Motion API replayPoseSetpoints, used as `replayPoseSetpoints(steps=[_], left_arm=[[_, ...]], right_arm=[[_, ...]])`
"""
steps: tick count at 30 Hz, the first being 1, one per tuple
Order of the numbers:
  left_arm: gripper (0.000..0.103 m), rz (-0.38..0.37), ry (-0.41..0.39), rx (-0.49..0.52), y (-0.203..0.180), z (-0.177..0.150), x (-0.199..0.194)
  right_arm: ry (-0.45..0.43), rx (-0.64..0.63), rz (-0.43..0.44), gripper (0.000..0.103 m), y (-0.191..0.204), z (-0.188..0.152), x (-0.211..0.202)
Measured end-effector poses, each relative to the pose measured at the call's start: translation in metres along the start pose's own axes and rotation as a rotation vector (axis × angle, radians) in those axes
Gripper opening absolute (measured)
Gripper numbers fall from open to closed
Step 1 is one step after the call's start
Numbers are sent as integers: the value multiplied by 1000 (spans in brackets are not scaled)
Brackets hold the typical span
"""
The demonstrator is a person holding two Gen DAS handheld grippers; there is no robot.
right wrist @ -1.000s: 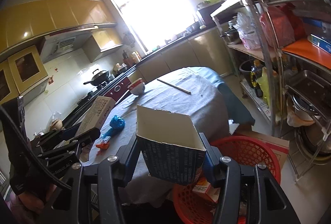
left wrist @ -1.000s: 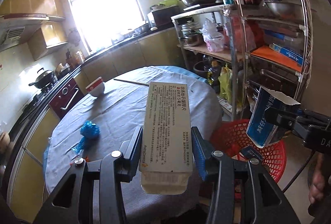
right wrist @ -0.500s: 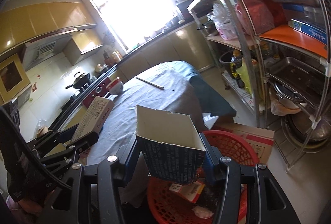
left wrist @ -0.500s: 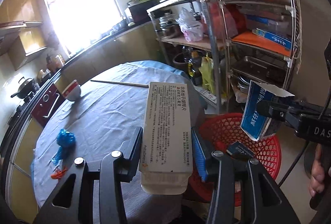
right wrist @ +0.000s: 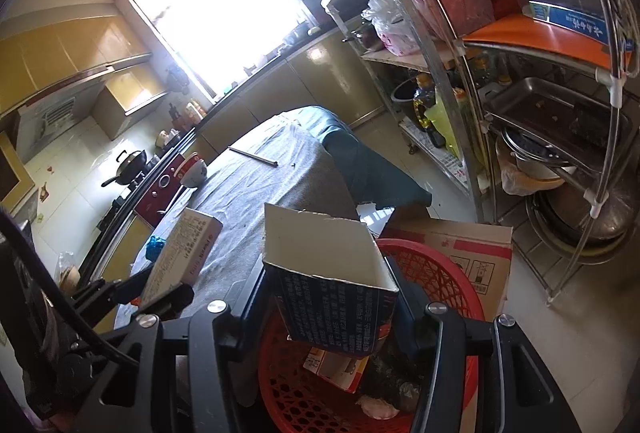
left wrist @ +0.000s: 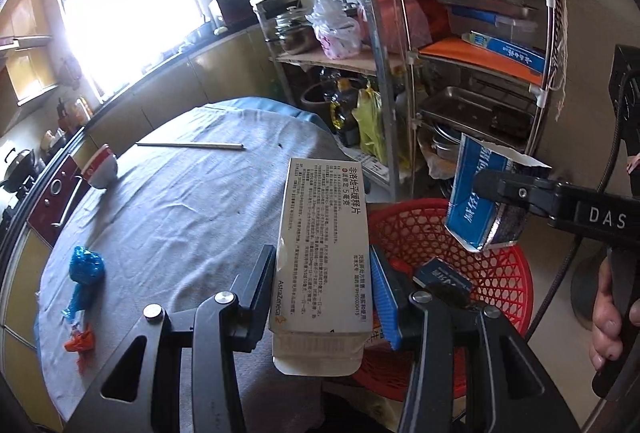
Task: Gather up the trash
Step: 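Carry the white box with the left tool while the right tool carries the blue box to the basket, then open the left tool over the red basket while the right tool releases the blue box into it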
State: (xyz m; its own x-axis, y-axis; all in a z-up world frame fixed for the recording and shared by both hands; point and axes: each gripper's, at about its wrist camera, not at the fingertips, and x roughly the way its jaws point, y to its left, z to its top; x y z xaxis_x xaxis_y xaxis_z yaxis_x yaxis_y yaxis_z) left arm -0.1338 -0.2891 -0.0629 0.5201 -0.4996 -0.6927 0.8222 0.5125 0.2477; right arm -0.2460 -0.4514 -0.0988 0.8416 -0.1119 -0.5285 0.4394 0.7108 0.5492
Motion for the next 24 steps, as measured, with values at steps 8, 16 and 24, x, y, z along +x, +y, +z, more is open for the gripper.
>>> replayPoseSetpoints(steps=[8,16,24], left_arm=[[47,-39,26,-3,-2,0,13],[48,-65,38,-7,-1,-1,19],[47,-91,40,0,-3,-3,21]], right_arm=[[3,-1,-28,57,3,2,2],[8,-2,-41,57,5,2,2],[24,-17,-59,58,8,2,3]])
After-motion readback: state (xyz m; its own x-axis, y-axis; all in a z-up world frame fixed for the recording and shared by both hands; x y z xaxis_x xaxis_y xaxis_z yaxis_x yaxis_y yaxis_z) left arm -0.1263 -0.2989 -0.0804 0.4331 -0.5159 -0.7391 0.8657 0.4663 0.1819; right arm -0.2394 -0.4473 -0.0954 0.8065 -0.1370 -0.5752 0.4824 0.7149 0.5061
